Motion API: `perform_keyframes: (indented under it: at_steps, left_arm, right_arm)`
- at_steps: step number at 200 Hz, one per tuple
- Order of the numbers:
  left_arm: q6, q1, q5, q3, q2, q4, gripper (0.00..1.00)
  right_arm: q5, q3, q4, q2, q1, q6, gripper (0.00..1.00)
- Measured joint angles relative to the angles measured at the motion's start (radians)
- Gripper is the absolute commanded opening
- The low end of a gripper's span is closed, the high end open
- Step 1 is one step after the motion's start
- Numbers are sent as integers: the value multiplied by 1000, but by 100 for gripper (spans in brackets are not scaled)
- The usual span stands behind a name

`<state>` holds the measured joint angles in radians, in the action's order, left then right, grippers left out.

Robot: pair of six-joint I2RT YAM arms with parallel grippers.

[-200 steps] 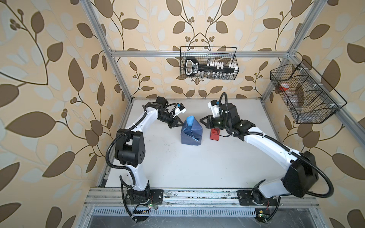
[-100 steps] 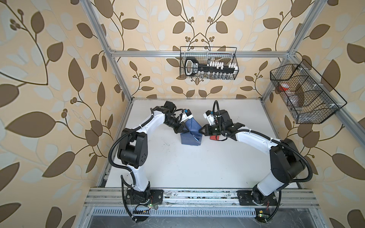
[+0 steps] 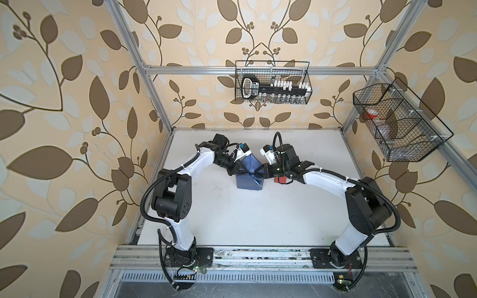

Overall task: Wrap a gift box in wrapping paper
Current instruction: Fold the wrapping paper for the gift box.

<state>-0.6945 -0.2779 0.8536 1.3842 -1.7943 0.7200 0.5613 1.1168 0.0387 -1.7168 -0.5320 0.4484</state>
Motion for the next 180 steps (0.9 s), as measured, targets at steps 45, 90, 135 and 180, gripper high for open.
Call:
perform_keyframes:
  at_steps: [45,90,135,180]
  left_arm:
    - [-1,0,12,-2,0,3,0]
    - [-6,0,13,-2,0,10,0]
    - [-4,0,18,-2,0,10,0]
    - [4,5,10,0,0,-2,0]
  right_arm:
    - [52,19,27,-2,5,-31,6]
    - [132,68,59,1,33,-50,6]
    - [187,155,35,-67,-11,-47,6]
    - [198,146,51,-121,-10,-58,5]
